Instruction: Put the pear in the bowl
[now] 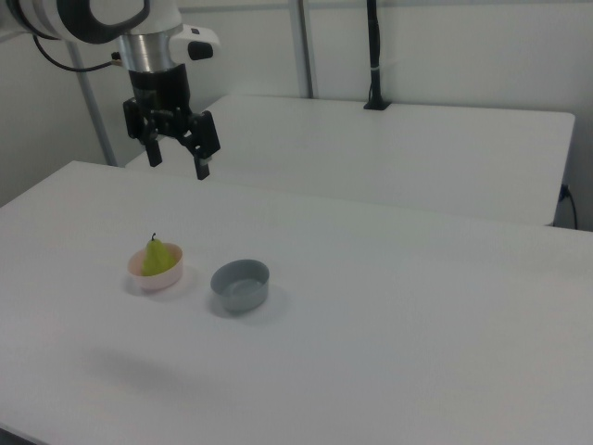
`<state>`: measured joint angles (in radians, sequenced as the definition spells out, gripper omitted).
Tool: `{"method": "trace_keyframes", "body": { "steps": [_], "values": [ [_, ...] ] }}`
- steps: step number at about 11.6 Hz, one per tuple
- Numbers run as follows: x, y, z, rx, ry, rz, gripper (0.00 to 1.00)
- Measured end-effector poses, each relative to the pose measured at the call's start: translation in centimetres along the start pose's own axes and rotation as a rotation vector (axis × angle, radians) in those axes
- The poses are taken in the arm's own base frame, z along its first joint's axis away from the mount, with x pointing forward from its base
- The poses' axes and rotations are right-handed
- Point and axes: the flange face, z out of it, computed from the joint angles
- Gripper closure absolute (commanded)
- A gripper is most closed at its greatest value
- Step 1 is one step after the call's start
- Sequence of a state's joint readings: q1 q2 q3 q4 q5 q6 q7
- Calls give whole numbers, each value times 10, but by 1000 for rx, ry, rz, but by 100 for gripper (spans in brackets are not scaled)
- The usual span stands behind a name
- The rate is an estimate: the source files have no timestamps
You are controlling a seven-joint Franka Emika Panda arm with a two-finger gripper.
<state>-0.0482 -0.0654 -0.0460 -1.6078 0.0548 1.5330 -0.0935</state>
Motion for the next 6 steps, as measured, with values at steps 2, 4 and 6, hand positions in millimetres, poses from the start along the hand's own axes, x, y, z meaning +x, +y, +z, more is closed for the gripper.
{"method": "trace_keyframes", "body": {
  "steps": [2, 4, 6],
  "values": [
    [11, 9, 5, -19, 56, -54, 0],
    [12, 15, 10, -23, 52, -116, 0],
    [14, 8, 12, -20, 48, -136, 0]
  ]
}}
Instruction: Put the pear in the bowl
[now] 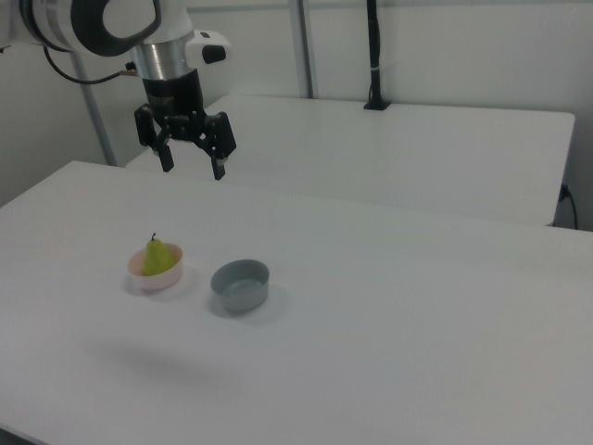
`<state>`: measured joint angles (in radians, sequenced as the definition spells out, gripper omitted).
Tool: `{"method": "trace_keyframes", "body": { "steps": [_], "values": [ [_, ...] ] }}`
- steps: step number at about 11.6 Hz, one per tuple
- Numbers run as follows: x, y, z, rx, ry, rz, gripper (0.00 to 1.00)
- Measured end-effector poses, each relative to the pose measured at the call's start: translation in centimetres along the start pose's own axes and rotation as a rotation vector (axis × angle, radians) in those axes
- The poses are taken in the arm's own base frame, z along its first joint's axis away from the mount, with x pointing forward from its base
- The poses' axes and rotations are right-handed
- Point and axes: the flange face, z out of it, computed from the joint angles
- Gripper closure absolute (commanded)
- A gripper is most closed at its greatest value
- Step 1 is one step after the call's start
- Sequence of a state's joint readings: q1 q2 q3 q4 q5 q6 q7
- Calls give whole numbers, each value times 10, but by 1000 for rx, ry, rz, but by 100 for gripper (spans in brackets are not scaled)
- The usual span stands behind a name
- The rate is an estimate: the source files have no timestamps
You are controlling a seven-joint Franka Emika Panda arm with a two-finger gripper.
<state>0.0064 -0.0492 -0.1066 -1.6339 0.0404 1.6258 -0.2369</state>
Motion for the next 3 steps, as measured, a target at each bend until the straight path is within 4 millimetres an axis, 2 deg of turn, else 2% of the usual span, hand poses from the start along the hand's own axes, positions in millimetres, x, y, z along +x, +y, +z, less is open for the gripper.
{"method": "trace_keyframes", "body": {
  "steps": [3],
  "values": [
    [4, -3, 7, 2, -10, -5, 0]
  ]
}}
